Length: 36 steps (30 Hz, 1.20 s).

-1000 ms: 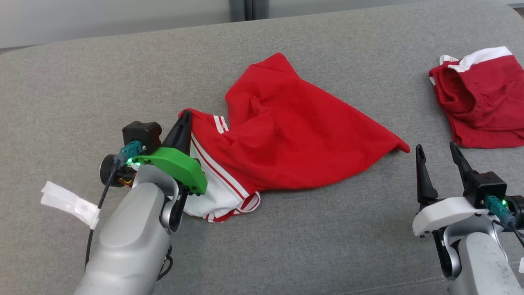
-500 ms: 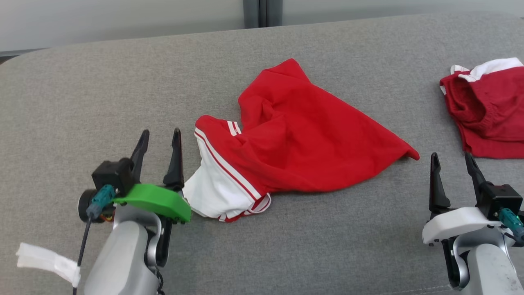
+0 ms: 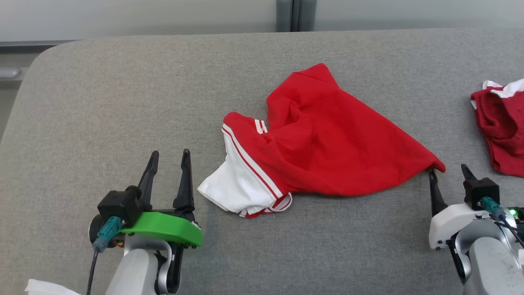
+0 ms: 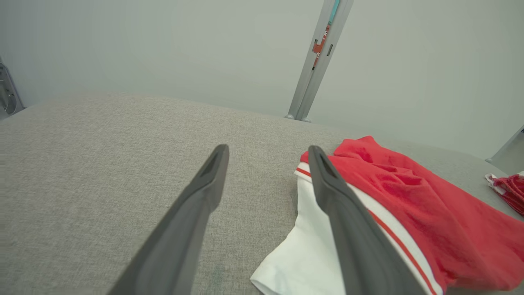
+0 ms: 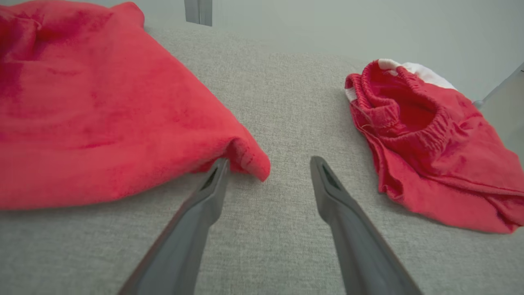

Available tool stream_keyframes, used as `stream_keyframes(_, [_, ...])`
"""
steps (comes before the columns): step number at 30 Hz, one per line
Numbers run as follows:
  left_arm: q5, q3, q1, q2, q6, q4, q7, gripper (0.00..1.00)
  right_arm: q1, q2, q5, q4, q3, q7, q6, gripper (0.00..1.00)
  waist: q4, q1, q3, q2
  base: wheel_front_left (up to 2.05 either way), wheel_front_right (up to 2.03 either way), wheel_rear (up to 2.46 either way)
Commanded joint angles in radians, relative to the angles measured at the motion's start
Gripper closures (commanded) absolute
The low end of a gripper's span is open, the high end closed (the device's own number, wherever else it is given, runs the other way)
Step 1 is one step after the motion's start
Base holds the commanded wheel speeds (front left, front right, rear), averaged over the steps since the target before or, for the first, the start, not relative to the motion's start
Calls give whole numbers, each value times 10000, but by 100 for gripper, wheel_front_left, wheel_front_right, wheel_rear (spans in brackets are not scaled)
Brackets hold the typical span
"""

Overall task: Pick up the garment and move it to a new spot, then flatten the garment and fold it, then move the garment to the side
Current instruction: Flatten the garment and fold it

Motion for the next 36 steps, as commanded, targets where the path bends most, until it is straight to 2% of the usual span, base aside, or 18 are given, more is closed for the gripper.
stream_keyframes(1, [130,9,174,11,7,-108,-2,0,-268,-147,-202,256,9,-20,-19,0,218,0,127,0,0,0,0])
stream_keyframes(6, [177,7,298,-26,78,-392,-1,0,-908,-303,-256,1290,177,-155,-19,0,395,0,242,0,0,0,0])
stream_keyframes(7, [186,14,300,-31,84,-421,-3,0,-1035,-346,-180,1478,236,-156,-19,24,406,0,257,0,0,0,0])
stream_keyframes(8, [211,32,308,-34,97,-452,-3,0,-1180,-406,-141,1741,331,-160,-20,70,412,0,275,0,0,0,0])
stream_keyframes(9, [227,50,316,-35,96,-475,-3,0,-1282,-442,-106,1949,392,-145,-20,81,410,0,280,0,0,0,0])
stream_keyframes(10, [245,73,326,-36,104,-506,-3,0,-1403,-442,-16,2174,443,-143,-20,100,402,0,282,0,0,0,0])
stream_keyframes(15, [298,135,414,-39,187,-674,-3,0,-1530,-197,1076,2640,732,-211,-20,100,197,0,209,0,0,0,0])
stream_keyframes(19, [297,188,532,-35,239,-745,-3,0,-971,-94,1891,2083,955,145,-20,100,-148,0,114,0,0,0,0])
stream_keyframes(22, [288,246,561,-31,246,-826,-3,0,-454,16,2520,1012,1405,715,-20,100,-431,0,72,0,0,0,0])
stream_keyframes(27, [281,291,592,-30,251,-923,-3,0,874,-612,3464,-1638,2082,2255,-20,100,-839,0,44,0,0,0,0])
stream_keyframes(33, [255,256,510,-28,270,-963,-3,0,2223,-1082,3745,-4038,1778,3831,-20,100,-975,0,88,0,0,0,0])
stream_keyframes(34, [249,245,500,-28,268,-957,-3,0,2356,-1055,3717,-4194,1669,3944,-20,78,-977,0,90,0,0,0,0])
stream_keyframes(35, [240,237,502,-26,260,-941,-3,0,2492,-966,3687,-4330,1506,4028,-20,50,-975,0,79,0,0,0,0])
stream_keyframes(36, [229,233,515,-27,251,-925,-3,0,2594,-903,3647,-4414,1393,4088,-20,0,-968,0,61,0,0,0,0])
